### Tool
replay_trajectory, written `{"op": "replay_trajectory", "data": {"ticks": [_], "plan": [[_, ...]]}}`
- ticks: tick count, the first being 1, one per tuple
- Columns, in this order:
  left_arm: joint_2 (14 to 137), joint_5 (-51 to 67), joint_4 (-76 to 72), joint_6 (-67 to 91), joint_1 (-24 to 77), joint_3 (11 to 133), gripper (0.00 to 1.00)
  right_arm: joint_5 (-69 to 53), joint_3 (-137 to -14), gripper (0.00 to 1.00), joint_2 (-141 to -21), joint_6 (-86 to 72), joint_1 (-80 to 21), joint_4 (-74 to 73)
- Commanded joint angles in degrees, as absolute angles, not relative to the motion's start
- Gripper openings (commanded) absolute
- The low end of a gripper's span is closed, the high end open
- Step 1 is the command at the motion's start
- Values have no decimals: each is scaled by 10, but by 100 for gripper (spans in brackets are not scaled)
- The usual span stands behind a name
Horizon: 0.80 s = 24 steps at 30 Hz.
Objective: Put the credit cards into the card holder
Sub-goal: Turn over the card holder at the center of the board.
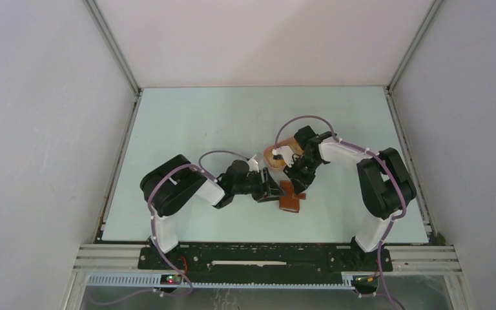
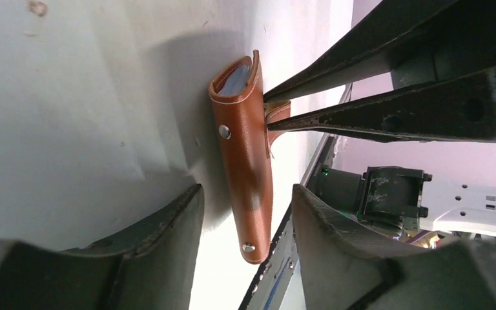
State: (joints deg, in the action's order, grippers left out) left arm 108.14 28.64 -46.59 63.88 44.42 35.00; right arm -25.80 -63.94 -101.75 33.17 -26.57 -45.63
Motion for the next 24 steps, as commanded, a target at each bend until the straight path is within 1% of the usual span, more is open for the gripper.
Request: {"op": "replay_trajectory", "data": {"ticks": [1,4,8,11,15,17,21,24], "plan": [[1116,297,-471,653,462,372,55,-236,-631,30,-1045,336,-260,-461],[1132,300,-487,662,466,379,49,-244,-630,29,-1038,336,-259,-460],[1142,300,-496,666,468,390,45,-255,-631,30,-1030,336,-258,-461],[1146,302,-499,666,471,397,33,-264,-631,30,-1021,336,-256,-460],[1145,310,-525,659,471,399,9,-290,-631,31,-996,340,-248,-461],[1133,309,-545,645,471,385,3,-318,-636,32,-972,349,-238,-472],[1053,293,-532,571,470,334,0,-431,-649,34,-885,387,-191,-509],[948,256,-426,456,471,303,0,-511,-657,36,-803,414,-144,-534]]}}
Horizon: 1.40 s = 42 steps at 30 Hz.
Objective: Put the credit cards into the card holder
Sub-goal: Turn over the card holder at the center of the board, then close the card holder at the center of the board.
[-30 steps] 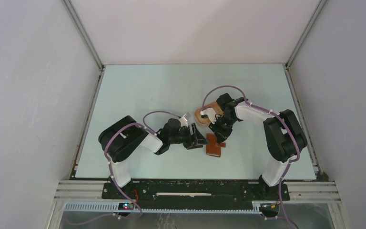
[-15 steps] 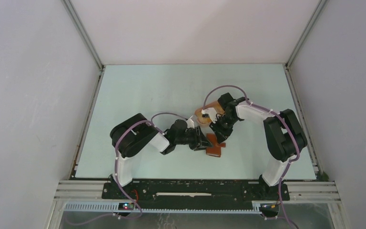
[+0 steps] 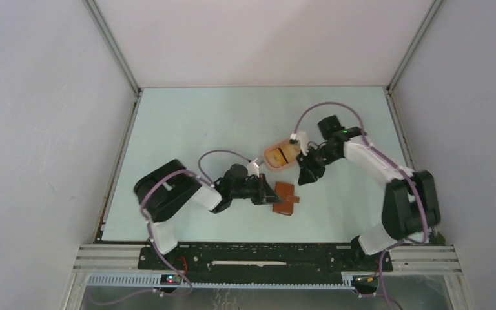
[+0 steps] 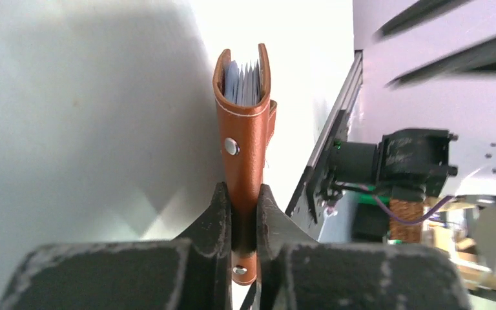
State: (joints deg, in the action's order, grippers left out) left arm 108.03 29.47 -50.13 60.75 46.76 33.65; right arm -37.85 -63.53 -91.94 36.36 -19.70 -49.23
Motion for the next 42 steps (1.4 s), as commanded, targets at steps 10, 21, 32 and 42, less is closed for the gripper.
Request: {"op": "replay_trajectory", "data": {"ticks": [10,21,32,42], "plan": [[586,-71,-168,-95,603,276,0,-656,-679,89,-694,277,-18,-437],[677,-267,-241,-533,755,245,0,-687,-628,90,-794,185,-27,-379],[951,-388,-374,-606,826,269,0,-629,-631,88,-881,209,-80,-405],[913,-333,-207,-419,858,282,54,-571,-644,86,-935,238,-148,-424]]}}
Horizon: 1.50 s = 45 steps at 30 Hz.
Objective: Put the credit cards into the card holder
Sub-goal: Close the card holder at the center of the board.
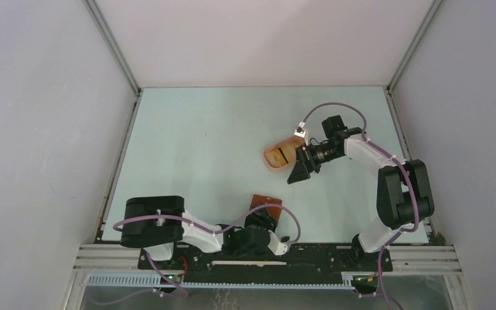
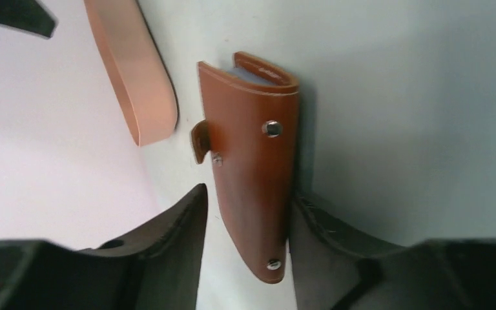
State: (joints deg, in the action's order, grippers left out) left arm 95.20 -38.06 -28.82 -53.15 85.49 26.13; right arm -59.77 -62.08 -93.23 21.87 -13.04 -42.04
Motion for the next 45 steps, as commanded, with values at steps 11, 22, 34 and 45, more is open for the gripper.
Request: {"op": "replay_trajectory", "data": {"ticks": [11,22,34,45], "plan": [[762,-250,-110,-237,855,277,68,-546,-644,84,-924,301,-190,-419],[475,-200,-154,40,754,164,99,-543,-586,77,-851,495,-257,-373],[471,17,-202,312,516,146,88,-440,-529,75,-797,557,-370,-296],[567,109,-331,428,434,112,65,-384,-528,71,-822,556,-402,-285]]}}
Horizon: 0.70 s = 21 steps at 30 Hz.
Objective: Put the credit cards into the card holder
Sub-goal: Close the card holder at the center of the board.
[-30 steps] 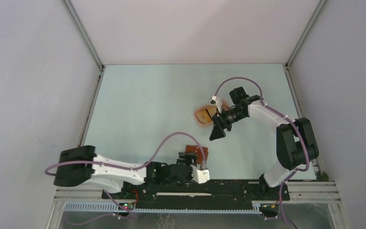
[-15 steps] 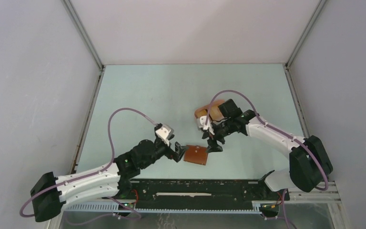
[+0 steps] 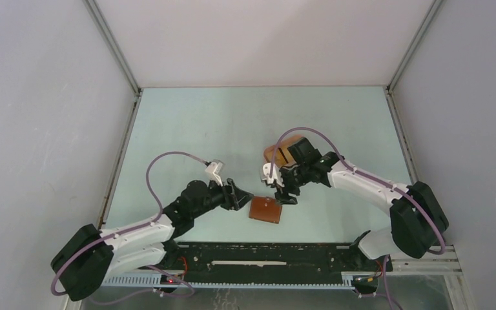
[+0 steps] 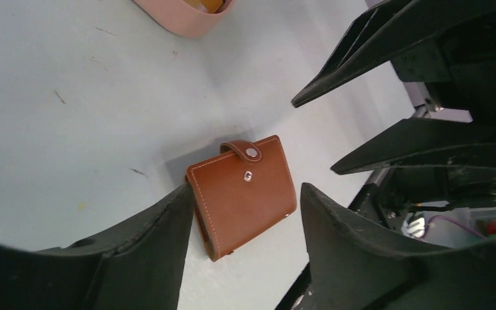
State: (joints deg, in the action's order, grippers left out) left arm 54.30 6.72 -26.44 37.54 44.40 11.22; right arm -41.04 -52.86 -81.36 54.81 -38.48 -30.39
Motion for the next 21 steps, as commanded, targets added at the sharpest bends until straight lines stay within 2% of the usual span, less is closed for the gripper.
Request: {"op": "replay_trajectory", "data": {"ticks": [1,11,21], "plan": [[578,111,-335,432,434,113,60,-380,-528,70,-824,554,-404,-283],[693,152,-386,455,429,136,40,-344,-528,64,-853,552,-431,-267],[751,164,-393,452,427,160,34,-274,-526,59,-892,541,-456,-226]]}}
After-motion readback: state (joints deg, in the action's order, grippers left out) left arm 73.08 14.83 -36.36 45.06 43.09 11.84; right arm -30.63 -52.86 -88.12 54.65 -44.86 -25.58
